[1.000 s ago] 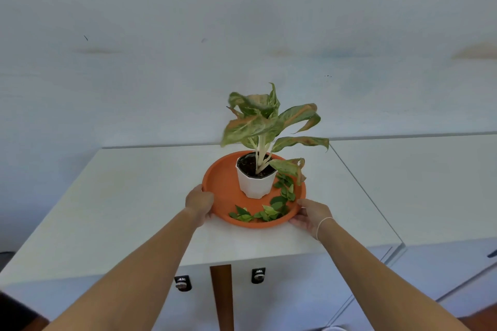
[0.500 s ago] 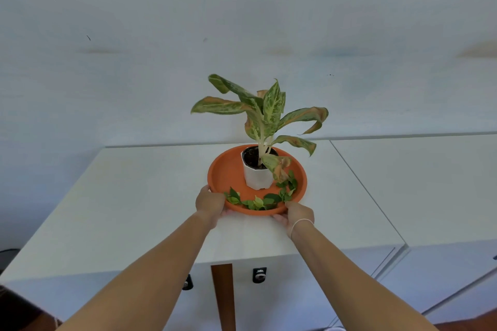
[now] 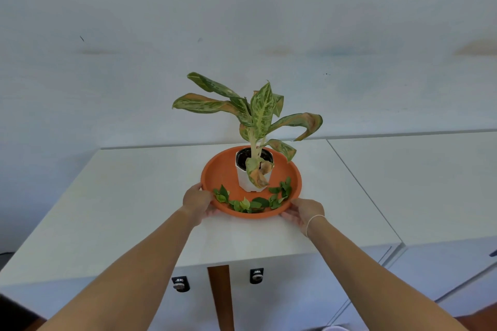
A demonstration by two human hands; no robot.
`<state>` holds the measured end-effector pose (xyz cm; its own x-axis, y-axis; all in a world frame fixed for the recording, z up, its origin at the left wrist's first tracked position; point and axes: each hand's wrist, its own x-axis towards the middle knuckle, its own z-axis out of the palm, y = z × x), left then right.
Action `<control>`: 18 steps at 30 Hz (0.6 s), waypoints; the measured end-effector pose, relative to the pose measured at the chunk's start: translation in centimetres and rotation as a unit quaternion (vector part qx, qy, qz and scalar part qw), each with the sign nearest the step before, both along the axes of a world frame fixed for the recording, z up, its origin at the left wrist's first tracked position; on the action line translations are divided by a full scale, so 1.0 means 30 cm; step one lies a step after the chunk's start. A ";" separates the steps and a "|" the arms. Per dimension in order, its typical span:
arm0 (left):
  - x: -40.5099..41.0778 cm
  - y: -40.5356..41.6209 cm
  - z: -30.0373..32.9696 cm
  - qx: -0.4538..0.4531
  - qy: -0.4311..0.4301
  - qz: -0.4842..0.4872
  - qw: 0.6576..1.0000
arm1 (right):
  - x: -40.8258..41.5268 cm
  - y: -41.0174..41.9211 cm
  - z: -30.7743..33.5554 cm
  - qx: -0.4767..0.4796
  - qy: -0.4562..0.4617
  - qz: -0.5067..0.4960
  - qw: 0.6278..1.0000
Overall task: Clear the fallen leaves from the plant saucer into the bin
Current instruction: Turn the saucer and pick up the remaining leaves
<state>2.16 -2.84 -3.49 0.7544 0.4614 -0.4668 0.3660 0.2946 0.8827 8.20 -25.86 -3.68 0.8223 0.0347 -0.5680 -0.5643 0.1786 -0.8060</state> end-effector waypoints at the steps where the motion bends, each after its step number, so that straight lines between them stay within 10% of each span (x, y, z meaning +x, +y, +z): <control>1: 0.000 0.002 0.003 0.003 0.001 -0.004 1.000 | 0.006 -0.001 -0.002 -0.022 -0.009 0.000 1.000; 6: 0.013 -0.008 0.006 0.178 0.061 -0.030 0.982 | -0.003 -0.009 0.022 -0.276 -0.140 0.016 0.951; 11: 0.010 -0.026 0.035 0.535 0.126 -0.187 0.814 | 0.044 -0.016 0.047 -0.452 -0.297 0.206 0.816; 18: 0.060 -0.040 0.044 0.586 0.123 -0.345 0.723 | 0.132 0.026 0.040 -0.609 -0.296 0.399 0.618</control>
